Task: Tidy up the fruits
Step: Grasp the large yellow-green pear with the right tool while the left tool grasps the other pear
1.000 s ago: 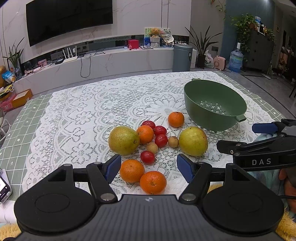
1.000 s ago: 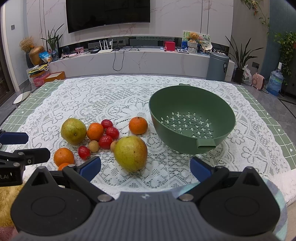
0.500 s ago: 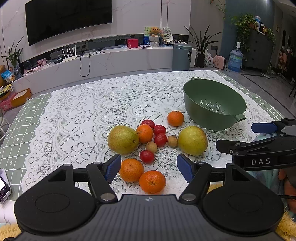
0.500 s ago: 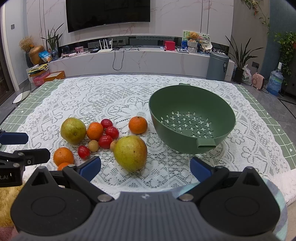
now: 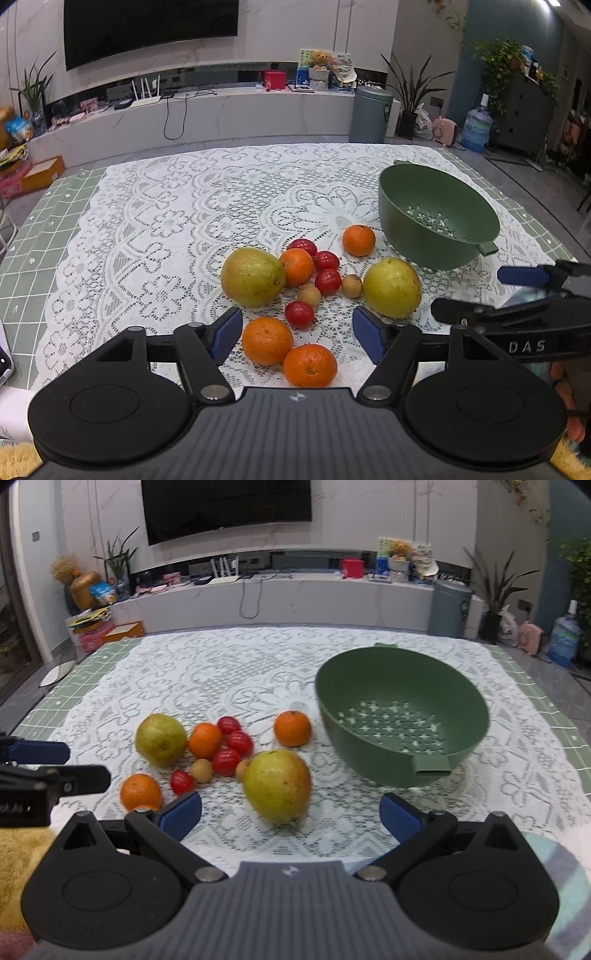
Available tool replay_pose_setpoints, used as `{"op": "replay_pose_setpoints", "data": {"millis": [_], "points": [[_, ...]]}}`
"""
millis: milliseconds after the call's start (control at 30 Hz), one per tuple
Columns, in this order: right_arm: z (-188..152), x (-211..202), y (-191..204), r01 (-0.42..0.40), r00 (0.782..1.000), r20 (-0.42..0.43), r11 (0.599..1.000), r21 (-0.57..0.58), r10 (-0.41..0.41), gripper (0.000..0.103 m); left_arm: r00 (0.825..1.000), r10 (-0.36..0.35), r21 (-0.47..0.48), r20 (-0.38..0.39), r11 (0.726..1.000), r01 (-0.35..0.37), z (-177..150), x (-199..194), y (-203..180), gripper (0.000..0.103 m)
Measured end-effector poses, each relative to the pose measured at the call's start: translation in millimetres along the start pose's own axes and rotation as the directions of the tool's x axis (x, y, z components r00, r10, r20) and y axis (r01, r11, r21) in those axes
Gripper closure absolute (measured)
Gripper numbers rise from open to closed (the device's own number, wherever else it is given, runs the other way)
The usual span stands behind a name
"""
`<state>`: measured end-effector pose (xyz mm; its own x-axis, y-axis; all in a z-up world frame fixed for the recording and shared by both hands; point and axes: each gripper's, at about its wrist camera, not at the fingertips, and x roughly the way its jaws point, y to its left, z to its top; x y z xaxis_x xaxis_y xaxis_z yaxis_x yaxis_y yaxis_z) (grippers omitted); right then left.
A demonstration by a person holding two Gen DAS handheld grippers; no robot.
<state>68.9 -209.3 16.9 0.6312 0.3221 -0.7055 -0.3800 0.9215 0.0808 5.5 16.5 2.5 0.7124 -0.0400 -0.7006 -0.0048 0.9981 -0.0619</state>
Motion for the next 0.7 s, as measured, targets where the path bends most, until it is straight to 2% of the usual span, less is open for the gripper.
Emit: {"op": "replay_pose_setpoints", "data": {"millis": [200,333,600,700], "points": [[9.9,19.0,3.6,-0.023,0.995,-0.094,0.999,0.038,0.026,0.004,1.000,-0.001,0.000,0.002,1.000,0.001,7.6,8.8,6.5,0.035],[17.0,35.9,2.9,-0.022,0.988,-0.151,0.996,0.085,0.035,0.004,1.000,0.020,0.029,0.006,0.999,-0.020,15.0,18.9,10.2,0.035],[28.3,70.1,10.1,-0.002,0.973,-0.230,0.995,0.100,0.025,0.017,0.999,-0.016,0.078,-0.030,0.997,0.019,31.7,53.9,22.9,0.024],[30.7,79.7,6.9,-0.009,0.966,-0.253,0.991,0.135,0.044,0.017,0.999,-0.017,0.085,-0.039,0.996,0.020,31.8,67.0,28.5,0.022]]}}
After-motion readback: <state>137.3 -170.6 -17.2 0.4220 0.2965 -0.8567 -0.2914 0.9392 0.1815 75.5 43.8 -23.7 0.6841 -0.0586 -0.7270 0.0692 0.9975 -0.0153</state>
